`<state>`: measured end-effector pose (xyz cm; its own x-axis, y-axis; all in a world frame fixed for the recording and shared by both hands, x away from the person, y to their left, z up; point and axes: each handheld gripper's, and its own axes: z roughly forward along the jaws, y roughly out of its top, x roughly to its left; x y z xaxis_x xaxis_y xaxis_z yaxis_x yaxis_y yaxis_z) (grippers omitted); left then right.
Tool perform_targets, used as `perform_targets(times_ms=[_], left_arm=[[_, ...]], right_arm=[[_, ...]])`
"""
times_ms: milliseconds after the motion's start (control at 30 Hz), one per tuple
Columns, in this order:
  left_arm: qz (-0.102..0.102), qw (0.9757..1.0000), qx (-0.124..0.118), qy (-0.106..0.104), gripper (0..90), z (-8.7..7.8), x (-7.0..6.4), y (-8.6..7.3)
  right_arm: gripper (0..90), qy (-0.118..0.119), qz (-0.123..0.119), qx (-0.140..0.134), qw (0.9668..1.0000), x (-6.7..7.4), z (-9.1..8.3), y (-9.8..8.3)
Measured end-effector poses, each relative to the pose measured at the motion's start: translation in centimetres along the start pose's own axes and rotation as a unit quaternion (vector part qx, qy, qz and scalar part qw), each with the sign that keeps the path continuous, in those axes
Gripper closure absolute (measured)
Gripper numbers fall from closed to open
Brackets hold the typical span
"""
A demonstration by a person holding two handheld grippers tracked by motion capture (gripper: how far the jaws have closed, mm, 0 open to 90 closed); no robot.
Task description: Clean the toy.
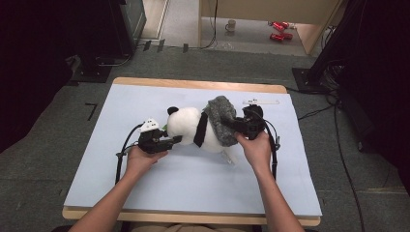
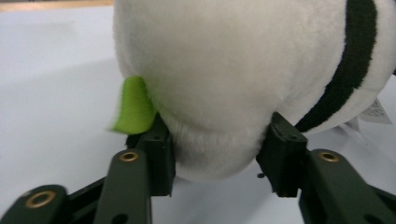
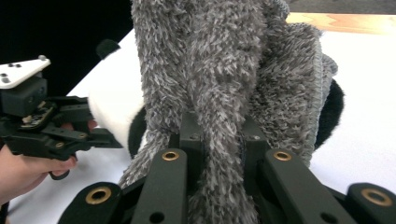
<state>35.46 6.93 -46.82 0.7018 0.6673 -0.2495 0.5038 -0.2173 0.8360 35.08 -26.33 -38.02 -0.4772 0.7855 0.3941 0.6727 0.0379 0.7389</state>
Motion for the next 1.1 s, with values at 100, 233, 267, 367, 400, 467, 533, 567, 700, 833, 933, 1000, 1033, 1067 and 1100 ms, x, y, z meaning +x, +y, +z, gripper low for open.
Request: perform_targets(times_ms=[100,233,267,367,400,467,533,567,700,833,933,1000,1033,1067,1100], left_arm=[[-0.013,0.9999,0.002,-0.007,65.9,-0.3,0.0,0.0],[-0.017,0.9995,-0.001,-0.027,69.9,-1.0,-0.7,0.2],[-0.021,0.9992,0.0,-0.034,70.2,-1.2,-1.0,0.3],[-0.051,0.9972,0.011,-0.053,70.2,-2.0,-1.9,0.0],[-0.065,0.9961,0.016,-0.058,70.2,-2.3,-2.3,-0.1],[-0.087,0.9941,0.028,-0.058,69.9,-3.0,-3.1,-0.4],[-0.087,0.9946,0.035,-0.044,68.9,-3.4,-3.9,-0.9],[-0.087,0.9947,0.037,-0.041,68.3,-3.5,-4.2,-1.1],[-0.078,0.9959,0.033,-0.031,65.8,-3.3,-4.5,-1.3],[-0.064,0.9972,0.032,-0.024,64.6,-3.1,-4.2,-1.2],[-0.066,0.997,0.032,-0.025,62.9,-3.1,-4.0,-1.2],[-0.059,0.9974,0.032,-0.024,61.1,-3.1,-4.0,-1.2],[-0.051,0.9979,0.033,-0.023,59.7,-3.1,-4.0,-1.2],[-0.043,0.9982,0.035,-0.02,57.5,-3.1,-4.0,-1.2],[-0.039,0.9982,0.041,-0.018,54.2,-3.0,-4.0,-1.1]], right_arm=[[77.9,0.006,-0.002,-0.002,1.0,0.4,0.0,0.1],[78.3,0.003,-0.009,0.0,1.0,0.9,-0.6,0.5],[78.3,0.003,-0.008,-0.002,1.0,0.9,-0.9,0.6],[78.4,0.01,-0.007,-0.007,0.9999,1.1,-1.6,0.8],[78.3,0.011,-0.007,-0.007,0.9999,1.2,-1.9,1.0],[78.3,0.016,-0.011,-0.011,0.9997,1.7,-2.4,1.2],[78.3,0.021,-0.016,-0.018,0.9995,2.4,-3.0,1.5],[78.3,0.026,-0.018,-0.02,0.9993,2.7,-3.1,1.6],[78.2,0.047,-0.027,-0.022,0.9983,4.4,-3.1,1.9],[78.2,0.065,-0.048,-0.002,0.9967,6.5,-1.7,1.5],[78.2,0.073,-0.057,0.021,0.9955,7.5,-0.1,0.9],[78.2,0.068,-0.06,0.036,0.9952,7.7,0.9,0.3],[78.2,0.062,-0.063,0.044,0.9951,7.6,1.4,0.1],[78.2,0.052,-0.065,0.052,0.9952,7.5,1.9,-0.2],[78.2,0.041,-0.069,0.059,0.995,7.3,2.3,-0.4]])
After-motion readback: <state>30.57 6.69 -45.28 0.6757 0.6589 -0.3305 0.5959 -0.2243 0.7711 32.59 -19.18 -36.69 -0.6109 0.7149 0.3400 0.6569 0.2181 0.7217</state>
